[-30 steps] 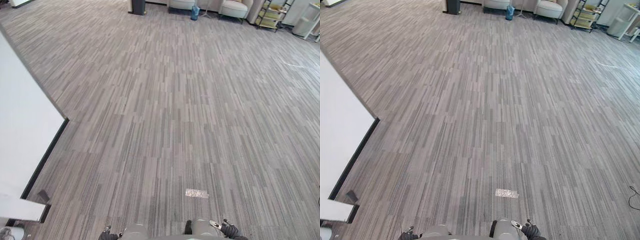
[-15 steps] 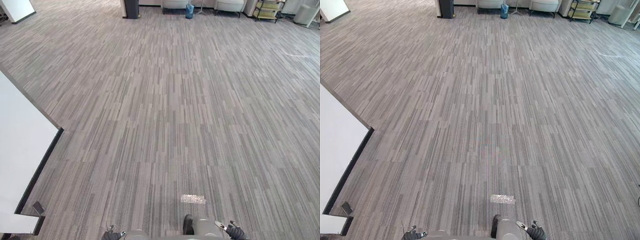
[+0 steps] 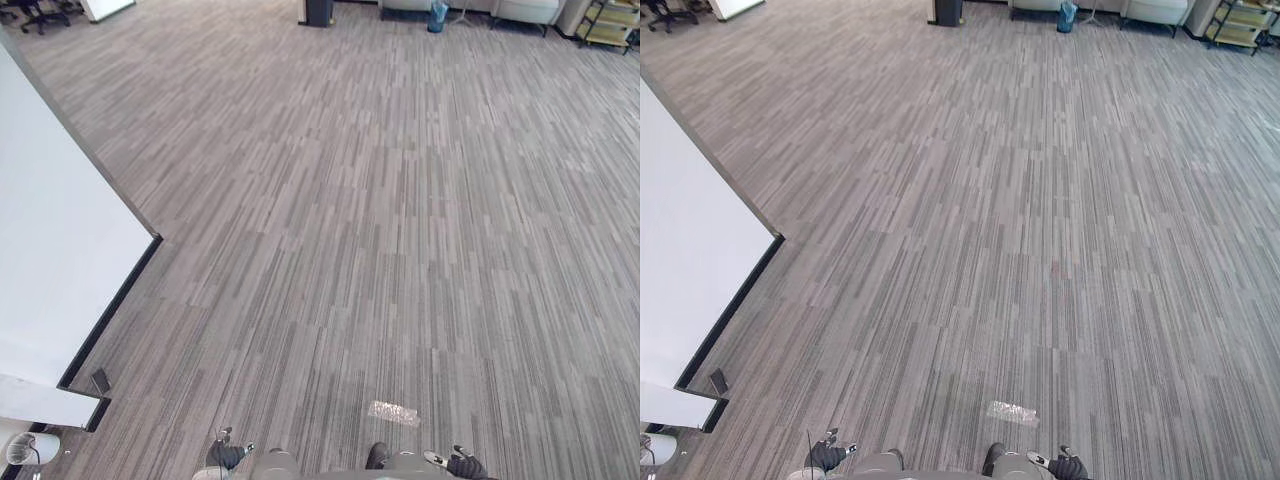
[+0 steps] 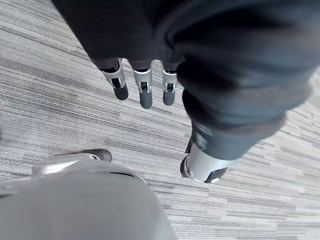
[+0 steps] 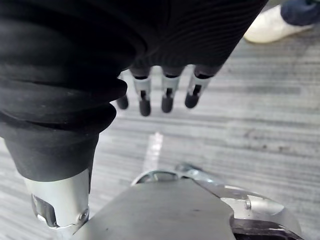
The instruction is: Organize washtable
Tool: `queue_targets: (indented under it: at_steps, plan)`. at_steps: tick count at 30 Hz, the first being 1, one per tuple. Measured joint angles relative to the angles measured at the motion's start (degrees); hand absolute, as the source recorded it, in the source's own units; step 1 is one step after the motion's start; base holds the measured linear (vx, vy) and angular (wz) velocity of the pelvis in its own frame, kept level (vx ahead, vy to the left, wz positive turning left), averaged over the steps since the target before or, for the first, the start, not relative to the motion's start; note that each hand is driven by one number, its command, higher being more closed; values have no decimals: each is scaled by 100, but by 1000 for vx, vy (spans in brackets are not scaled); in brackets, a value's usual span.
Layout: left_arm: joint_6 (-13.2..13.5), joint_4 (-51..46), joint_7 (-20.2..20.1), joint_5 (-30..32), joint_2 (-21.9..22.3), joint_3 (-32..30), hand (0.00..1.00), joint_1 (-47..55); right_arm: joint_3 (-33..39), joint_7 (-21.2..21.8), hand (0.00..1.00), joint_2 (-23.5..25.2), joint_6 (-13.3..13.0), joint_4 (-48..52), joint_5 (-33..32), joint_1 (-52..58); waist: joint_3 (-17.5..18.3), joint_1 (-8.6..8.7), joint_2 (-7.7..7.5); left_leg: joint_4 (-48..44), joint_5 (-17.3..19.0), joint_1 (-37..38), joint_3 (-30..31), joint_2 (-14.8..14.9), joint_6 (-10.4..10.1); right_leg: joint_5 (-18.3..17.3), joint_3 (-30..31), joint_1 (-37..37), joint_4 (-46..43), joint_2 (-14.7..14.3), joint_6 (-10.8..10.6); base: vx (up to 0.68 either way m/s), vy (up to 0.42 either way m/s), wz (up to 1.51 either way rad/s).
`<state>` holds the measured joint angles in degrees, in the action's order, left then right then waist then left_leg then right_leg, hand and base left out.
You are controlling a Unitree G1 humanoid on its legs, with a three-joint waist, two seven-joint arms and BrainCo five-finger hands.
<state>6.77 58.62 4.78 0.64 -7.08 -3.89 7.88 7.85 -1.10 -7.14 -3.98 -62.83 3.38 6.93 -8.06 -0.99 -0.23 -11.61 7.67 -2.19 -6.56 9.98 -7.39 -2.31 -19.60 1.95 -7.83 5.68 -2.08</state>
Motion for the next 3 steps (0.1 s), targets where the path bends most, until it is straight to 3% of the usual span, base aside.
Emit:
queue_targets:
  at_steps: [3]
  plan:
    - [30, 19, 13, -4, -56, 202, 0, -6, -4, -5, 0, 0, -4, 2, -52, 6, 6, 8, -5, 271, -82, 138, -137, -230, 140, 219, 109, -85, 315, 111, -151, 11, 131, -13]
